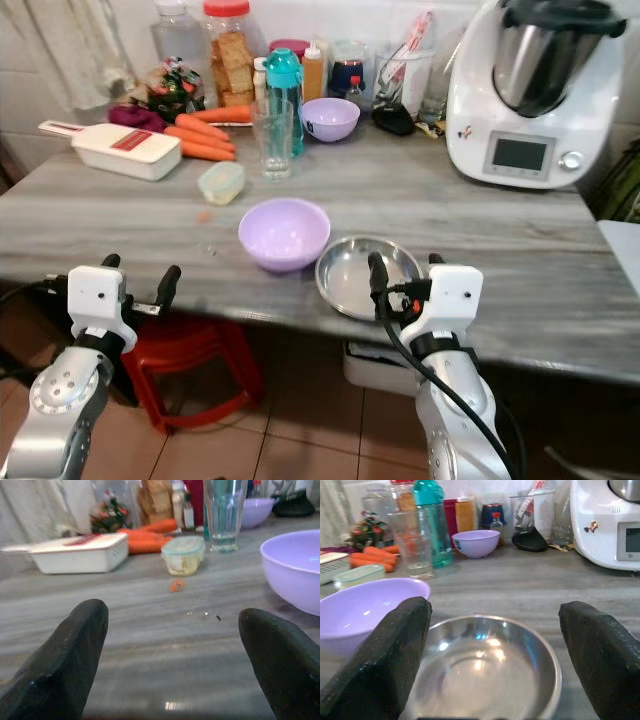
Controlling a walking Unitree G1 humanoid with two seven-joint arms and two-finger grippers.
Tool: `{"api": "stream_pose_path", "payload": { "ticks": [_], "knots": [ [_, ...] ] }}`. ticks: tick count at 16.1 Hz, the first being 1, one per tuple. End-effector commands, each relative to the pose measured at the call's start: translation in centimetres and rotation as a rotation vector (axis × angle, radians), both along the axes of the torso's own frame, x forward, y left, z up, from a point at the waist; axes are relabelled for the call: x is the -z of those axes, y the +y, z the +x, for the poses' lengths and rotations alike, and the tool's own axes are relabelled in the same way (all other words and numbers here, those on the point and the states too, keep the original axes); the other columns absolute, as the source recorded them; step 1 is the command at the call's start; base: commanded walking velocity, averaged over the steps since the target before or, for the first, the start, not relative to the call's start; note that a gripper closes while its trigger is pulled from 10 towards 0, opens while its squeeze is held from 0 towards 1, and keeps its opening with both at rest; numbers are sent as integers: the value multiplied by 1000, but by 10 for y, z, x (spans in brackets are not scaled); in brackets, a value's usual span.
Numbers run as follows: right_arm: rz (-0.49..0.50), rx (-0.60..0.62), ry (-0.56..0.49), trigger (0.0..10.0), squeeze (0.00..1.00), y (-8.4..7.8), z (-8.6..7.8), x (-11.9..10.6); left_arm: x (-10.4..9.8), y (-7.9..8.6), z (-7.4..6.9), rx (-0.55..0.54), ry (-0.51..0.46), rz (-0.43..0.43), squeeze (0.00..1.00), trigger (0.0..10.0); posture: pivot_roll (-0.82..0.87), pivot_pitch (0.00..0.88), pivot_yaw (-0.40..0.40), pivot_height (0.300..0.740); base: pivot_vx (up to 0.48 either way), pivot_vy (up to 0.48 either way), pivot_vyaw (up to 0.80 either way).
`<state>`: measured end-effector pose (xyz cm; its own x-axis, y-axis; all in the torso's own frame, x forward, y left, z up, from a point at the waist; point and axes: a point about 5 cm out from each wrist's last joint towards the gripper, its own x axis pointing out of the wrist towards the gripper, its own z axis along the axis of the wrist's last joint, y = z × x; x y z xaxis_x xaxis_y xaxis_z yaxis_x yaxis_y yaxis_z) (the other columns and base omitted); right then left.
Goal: Setting the table
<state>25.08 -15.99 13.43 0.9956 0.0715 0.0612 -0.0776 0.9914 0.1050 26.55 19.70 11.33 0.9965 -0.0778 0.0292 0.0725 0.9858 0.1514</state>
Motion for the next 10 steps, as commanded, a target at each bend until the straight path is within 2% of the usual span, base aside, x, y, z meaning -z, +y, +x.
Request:
{"api": "stream_pose_path", "payload": {
  "ticks": [1,10],
  "knots": [
    [2,9,-5,10000,0,-2,3,-1,4,0,-2,7,21,11,0,10000,-4,0,21,740,-330,0,0],
    [3,26,9,10000,0,-3,5,1,4,-3,-2,34,19,33,0,10000,-2,0,26,740,-327,0,0]
  ]
}}
